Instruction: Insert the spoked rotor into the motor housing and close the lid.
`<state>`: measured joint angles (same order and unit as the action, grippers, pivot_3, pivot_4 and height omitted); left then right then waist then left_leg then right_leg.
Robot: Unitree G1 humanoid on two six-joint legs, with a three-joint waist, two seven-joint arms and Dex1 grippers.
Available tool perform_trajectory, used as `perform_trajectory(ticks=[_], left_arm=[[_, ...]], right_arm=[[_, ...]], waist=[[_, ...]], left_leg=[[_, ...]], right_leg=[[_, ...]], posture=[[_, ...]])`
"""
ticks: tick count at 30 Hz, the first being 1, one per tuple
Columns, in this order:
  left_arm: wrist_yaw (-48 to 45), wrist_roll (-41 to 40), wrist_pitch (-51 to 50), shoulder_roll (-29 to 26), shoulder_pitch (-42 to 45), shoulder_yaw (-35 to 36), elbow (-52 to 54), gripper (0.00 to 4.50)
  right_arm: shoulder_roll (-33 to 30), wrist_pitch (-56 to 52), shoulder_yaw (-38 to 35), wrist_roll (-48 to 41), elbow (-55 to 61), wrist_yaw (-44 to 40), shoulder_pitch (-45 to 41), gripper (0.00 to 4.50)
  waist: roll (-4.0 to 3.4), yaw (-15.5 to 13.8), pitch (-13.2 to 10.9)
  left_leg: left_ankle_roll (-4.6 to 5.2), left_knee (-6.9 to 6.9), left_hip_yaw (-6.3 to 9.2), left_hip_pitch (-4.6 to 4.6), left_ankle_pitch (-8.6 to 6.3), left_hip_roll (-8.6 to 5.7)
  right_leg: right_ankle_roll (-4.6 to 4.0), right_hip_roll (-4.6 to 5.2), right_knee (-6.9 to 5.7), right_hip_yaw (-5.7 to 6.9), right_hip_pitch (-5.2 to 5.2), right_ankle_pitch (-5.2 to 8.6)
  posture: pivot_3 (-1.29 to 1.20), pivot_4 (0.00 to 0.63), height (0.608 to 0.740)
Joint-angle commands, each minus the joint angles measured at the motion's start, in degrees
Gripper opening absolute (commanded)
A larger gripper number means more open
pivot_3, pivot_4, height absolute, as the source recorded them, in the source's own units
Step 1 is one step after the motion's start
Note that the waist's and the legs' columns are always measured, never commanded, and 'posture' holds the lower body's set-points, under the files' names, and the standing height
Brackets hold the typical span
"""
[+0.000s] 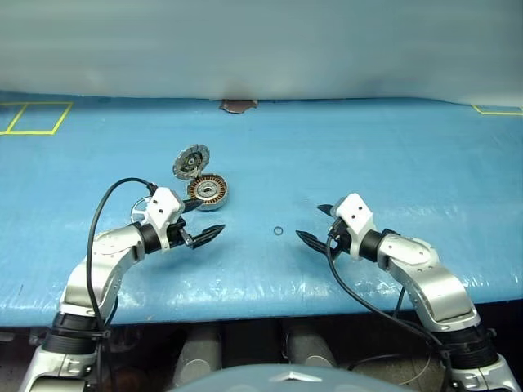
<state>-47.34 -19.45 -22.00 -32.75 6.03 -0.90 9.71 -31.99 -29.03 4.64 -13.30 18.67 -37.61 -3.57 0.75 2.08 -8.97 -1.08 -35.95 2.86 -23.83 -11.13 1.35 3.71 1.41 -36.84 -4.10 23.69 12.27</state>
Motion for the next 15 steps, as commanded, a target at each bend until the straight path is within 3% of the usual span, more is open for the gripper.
perform_trajectory(ticks=[1,15], left_arm=[[-0.28,-0.59,0.43,-0.49,0.16,0.89,2.06,4.50],[1.20,-0.18,-0.25,1.66,0.47,-0.29,2.77,4.50]], right_arm=[[-0.22,1.40,-0.18,0.19,1.04,-0.42,-0.92,4.47],[-0.33,1.69,-0.62,0.73,-0.09,-0.55,-1.83,4.47]], waist=[[0.00,-0.01,0.00],[0.00,-0.02,0.00]], left_leg=[[0.00,0.00,0.00,0.00,0.00,0.00],[0.00,0.01,0.00,-0.01,0.00,0.00]], right_leg=[[0.00,0.00,0.00,0.00,0.00,0.00],[0.00,0.00,0.00,0.00,0.00,0.00]], posture=[[0.00,0.150,0.740],[0.00,0.150,0.740]])
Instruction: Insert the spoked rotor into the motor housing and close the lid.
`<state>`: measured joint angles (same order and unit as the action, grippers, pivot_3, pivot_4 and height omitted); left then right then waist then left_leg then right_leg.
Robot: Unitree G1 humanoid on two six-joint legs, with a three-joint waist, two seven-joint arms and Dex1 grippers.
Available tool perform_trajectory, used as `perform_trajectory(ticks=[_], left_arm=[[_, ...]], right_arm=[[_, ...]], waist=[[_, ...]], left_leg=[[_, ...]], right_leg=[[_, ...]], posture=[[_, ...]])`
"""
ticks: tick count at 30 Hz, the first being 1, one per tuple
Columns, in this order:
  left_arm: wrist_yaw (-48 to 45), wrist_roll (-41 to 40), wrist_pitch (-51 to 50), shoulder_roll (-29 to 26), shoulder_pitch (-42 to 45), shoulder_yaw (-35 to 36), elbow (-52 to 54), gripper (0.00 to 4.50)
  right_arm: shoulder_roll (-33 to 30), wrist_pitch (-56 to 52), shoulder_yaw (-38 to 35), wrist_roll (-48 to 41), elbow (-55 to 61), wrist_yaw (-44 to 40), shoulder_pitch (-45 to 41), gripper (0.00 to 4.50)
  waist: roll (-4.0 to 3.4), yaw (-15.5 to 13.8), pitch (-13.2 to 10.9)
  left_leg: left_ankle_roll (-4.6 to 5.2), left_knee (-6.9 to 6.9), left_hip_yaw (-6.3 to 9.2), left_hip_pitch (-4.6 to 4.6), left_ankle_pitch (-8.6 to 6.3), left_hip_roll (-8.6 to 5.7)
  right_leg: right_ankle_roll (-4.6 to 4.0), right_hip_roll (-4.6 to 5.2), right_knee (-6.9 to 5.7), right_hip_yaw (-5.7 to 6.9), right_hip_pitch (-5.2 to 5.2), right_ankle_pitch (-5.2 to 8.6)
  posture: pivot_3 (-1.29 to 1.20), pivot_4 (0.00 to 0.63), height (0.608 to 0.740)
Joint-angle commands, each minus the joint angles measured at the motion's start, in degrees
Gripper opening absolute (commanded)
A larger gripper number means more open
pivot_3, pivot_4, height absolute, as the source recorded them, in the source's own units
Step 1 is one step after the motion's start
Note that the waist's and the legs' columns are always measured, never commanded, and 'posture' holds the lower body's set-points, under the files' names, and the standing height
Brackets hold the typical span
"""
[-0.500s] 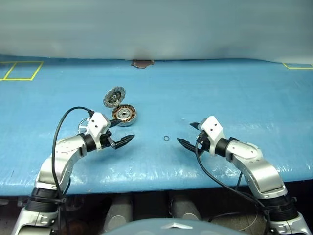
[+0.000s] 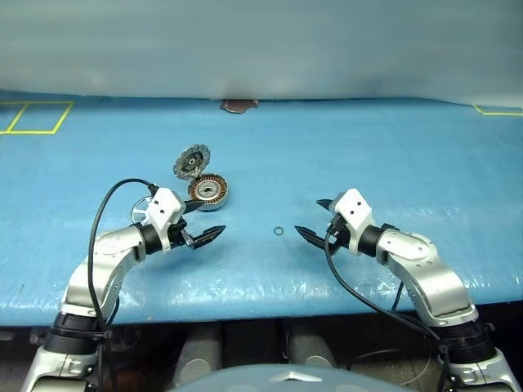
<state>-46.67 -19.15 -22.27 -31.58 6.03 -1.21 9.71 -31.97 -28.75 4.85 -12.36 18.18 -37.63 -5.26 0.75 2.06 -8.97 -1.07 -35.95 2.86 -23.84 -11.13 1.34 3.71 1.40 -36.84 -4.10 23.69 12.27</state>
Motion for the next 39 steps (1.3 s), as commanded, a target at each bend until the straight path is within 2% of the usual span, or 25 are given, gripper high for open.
perform_trajectory(ticks=[1,11,25,28,34,39], left_arm=[[0.74,-0.56,0.01,0.67,0.54,0.01,2.83,4.50],[0.70,-0.03,0.53,1.45,0.72,-1.24,2.21,4.50],[0.67,-1.39,0.04,0.23,-3.02,0.64,5.03,4.50],[0.31,-4.00,-1.09,0.40,-2.38,2.70,6.55,4.50],[-0.25,0.20,-2.31,-6.32,1.42,2.08,6.84,4.50],[-2.27,5.88,-1.89,-11.84,7.93,-2.21,4.61,4.50]], right_arm=[[-0.38,1.49,-0.78,-0.15,0.19,-0.61,-0.23,4.47],[-0.38,1.57,-0.79,0.66,-0.02,0.13,-0.61,4.47],[0.93,1.42,0.81,1.48,0.55,1.02,-1.04,4.47],[1.08,1.42,1.69,2.16,0.94,1.37,-0.92,4.47],[0.75,1.78,3.82,4.18,2.97,1.74,-0.70,4.47],[2.31,2.35,5.46,5.38,4.22,2.85,-0.50,4.47]], waist=[[0.00,0.00,0.00],[0.00,0.00,0.00],[0.00,0.02,0.00],[0.00,-0.01,0.00],[0.00,0.03,0.00],[0.01,-0.02,-0.01]], left_leg=[[0.00,0.00,0.00,0.00,0.00,0.00],[0.00,-0.01,0.00,0.01,0.00,0.00],[0.00,-0.01,0.00,0.01,0.00,0.00],[0.00,-0.01,0.00,0.01,0.00,0.00],[0.00,-0.01,0.00,0.02,0.00,0.02],[0.00,-0.01,-0.01,0.00,0.00,0.00]], right_leg=[[0.00,0.00,0.00,0.00,0.00,0.00],[0.00,0.00,-0.01,0.00,-0.01,0.00],[0.00,0.00,-0.01,0.00,-0.01,0.00],[0.00,0.00,-0.01,0.00,-0.01,0.00],[0.00,-0.02,-0.03,0.01,0.01,0.00],[0.00,0.00,0.00,0.00,0.01,0.00]], posture=[[0.00,0.150,0.740],[0.00,0.150,0.740],[0.00,0.150,0.740],[0.00,0.150,0.740],[0.00,0.150,0.740],[0.00,0.150,0.740]])
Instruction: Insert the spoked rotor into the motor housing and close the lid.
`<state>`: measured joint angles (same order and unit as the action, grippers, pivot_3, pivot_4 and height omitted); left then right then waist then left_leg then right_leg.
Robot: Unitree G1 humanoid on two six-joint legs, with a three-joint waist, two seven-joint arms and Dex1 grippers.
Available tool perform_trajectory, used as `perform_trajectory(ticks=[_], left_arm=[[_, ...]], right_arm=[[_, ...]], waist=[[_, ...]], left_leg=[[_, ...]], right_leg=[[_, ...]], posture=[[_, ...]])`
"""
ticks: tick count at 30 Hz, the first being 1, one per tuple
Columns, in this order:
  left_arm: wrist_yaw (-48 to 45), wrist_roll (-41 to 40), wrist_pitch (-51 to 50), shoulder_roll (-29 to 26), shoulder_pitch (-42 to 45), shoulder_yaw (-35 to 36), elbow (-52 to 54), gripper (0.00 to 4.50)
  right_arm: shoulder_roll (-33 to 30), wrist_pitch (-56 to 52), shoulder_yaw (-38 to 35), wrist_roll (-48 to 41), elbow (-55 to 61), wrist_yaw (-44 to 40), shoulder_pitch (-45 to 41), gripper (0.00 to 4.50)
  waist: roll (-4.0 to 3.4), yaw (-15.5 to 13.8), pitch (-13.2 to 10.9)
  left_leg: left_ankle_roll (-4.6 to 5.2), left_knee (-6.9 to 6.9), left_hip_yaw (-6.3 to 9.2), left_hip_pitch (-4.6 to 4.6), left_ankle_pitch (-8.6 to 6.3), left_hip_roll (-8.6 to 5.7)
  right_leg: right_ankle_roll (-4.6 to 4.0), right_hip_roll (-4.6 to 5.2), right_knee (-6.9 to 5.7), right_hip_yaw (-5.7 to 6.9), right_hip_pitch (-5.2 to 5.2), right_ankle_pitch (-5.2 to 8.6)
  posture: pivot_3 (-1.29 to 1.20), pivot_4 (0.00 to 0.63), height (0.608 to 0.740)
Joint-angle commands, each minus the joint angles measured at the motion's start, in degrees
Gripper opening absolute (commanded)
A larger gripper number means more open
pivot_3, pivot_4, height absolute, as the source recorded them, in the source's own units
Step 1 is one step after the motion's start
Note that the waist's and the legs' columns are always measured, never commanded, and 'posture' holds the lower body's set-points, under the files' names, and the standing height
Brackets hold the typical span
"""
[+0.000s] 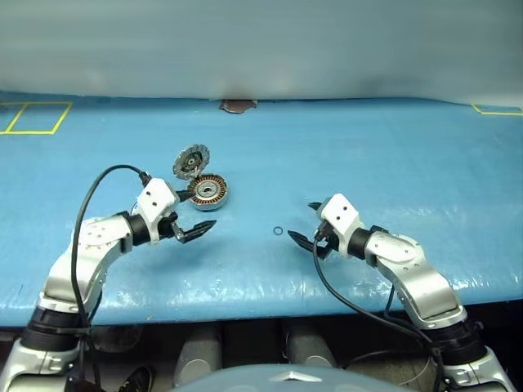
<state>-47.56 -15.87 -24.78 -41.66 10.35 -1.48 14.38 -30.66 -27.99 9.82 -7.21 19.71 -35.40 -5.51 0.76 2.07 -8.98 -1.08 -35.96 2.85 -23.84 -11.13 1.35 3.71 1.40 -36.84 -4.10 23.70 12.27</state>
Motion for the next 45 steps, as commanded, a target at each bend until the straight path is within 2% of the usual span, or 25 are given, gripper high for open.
perform_trajectory(ticks=[1,6,16,26,36,45], left_arm=[[-2.19,3.20,0.77,-2.25,5.44,-2.76,-0.89,4.50],[-8.61,7.24,3.16,-4.99,13.60,-8.00,-6.68,4.50],[-17.69,12.36,7.41,-5.03,23.65,-13.91,-20.22,4.50],[-22.32,16.40,9.05,-2.44,29.82,-17.67,-29.50,4.50],[-25.83,22.12,13.47,1.23,40.29,-20.96,-44.19,4.50],[-28.59,23.04,15.80,2.45,41.53,-20.68,-48.91,4.50]], right_arm=[[1.43,1.79,0.81,0.29,2.83,0.73,-0.24,4.47],[2.83,2.65,1.55,1.01,2.52,1.61,0.03,4.47],[3.86,3.06,1.58,1.46,5.07,3.02,2.37,4.47],[5.12,2.66,6.51,1.76,8.14,2.61,4.46,4.47],[9.57,5.52,9.17,5.51,4.43,6.34,2.37,4.47],[10.21,6.65,8.63,6.70,3.45,7.11,1.98,4.47]], waist=[[0.01,-0.08,-0.01],[0.06,0.04,-0.04],[0.11,0.03,-0.09],[0.14,0.11,-0.11],[0.19,-0.06,-0.13],[0.23,0.14,-0.15]], left_leg=[[0.00,0.00,0.00,0.00,0.00,-0.01],[0.00,0.01,0.01,-0.02,0.00,-0.01],[0.00,0.03,0.01,-0.07,0.00,0.00],[0.01,-0.02,0.03,-0.06,0.00,0.00],[0.01,-0.07,0.08,-0.11,0.00,-0.01],[0.01,-0.06,0.11,-0.14,0.01,0.01]], right_leg=[[0.00,0.01,0.00,0.00,0.00,0.00],[0.00,0.00,0.00,0.02,0.01,0.00],[0.00,-0.03,-0.02,0.02,0.06,0.00],[0.00,-0.04,-0.06,0.01,0.03,0.00],[0.00,-0.08,-0.08,0.02,0.04,0.00],[0.01,-0.12,-0.10,0.02,0.06,-0.01]], posture=[[0.00,0.150,0.740],[0.00,0.150,0.740],[0.00,0.150,0.740],[0.00,0.150,0.740],[0.00,0.150,0.740],[0.00,0.150,0.740]])
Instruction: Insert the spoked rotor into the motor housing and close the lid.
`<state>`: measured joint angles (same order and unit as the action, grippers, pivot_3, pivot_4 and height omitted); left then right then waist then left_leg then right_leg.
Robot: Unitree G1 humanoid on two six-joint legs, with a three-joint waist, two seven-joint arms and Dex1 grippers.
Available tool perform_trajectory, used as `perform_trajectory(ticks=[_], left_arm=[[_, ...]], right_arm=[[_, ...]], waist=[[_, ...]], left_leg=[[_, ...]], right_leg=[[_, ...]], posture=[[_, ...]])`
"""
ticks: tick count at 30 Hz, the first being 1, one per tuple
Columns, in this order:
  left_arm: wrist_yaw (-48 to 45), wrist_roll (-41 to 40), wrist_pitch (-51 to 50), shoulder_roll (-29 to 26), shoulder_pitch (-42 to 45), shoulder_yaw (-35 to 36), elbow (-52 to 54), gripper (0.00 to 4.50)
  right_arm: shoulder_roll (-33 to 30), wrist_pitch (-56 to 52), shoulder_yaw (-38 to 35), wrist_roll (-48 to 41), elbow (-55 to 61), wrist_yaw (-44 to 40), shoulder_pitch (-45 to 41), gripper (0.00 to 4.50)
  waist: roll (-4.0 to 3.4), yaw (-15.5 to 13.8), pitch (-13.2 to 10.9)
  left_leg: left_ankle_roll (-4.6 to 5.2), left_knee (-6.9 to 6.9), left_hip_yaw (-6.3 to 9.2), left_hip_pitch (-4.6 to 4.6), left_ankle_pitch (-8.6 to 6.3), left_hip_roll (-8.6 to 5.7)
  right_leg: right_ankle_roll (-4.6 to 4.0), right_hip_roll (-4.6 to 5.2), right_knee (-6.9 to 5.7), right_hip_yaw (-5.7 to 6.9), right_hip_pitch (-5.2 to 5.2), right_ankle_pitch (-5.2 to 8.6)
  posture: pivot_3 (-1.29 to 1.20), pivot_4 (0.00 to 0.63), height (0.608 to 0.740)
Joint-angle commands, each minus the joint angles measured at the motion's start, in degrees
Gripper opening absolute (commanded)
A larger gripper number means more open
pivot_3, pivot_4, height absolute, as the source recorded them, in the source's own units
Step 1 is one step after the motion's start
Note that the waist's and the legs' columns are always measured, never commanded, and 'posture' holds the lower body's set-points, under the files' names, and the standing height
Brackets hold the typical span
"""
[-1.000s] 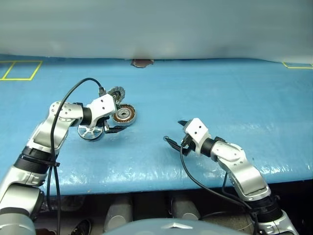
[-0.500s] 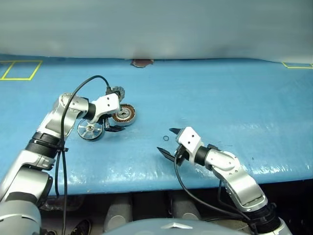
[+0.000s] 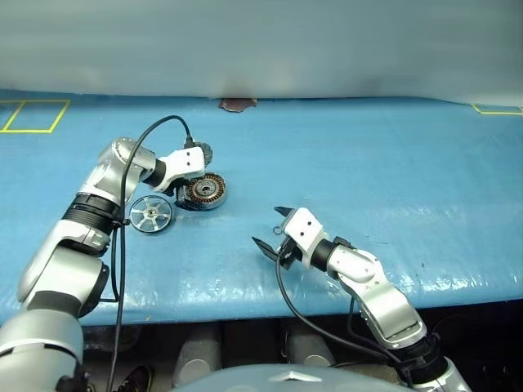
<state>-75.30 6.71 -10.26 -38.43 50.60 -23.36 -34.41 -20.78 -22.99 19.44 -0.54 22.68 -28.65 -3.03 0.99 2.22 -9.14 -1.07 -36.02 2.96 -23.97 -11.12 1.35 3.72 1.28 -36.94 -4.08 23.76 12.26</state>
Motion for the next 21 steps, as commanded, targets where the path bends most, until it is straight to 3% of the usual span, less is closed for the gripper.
perform_trajectory(ticks=[1,21], left_arm=[[-1.44,0.40,1.40,-1.11,1.20,1.25,-0.01,4.50],[-1.29,3.54,4.46,2.02,3.49,1.33,-6.83,4.50]], right_arm=[[0.36,1.68,-1.05,0.11,0.38,0.45,-0.55,4.47],[0.41,2.42,-2.33,0.87,-0.14,1.48,-0.76,4.47]], waist=[[0.00,-0.02,0.00],[0.01,-0.19,0.00]], left_leg=[[0.00,0.00,0.00,0.00,0.00,0.00],[0.00,-0.08,0.05,0.01,0.00,-0.03]], right_leg=[[0.00,0.00,-0.01,0.00,0.00,0.00],[0.03,0.00,-0.03,0.00,-0.09,-0.02]], posture=[[0.00,0.150,0.740],[0.00,0.150,0.740]])
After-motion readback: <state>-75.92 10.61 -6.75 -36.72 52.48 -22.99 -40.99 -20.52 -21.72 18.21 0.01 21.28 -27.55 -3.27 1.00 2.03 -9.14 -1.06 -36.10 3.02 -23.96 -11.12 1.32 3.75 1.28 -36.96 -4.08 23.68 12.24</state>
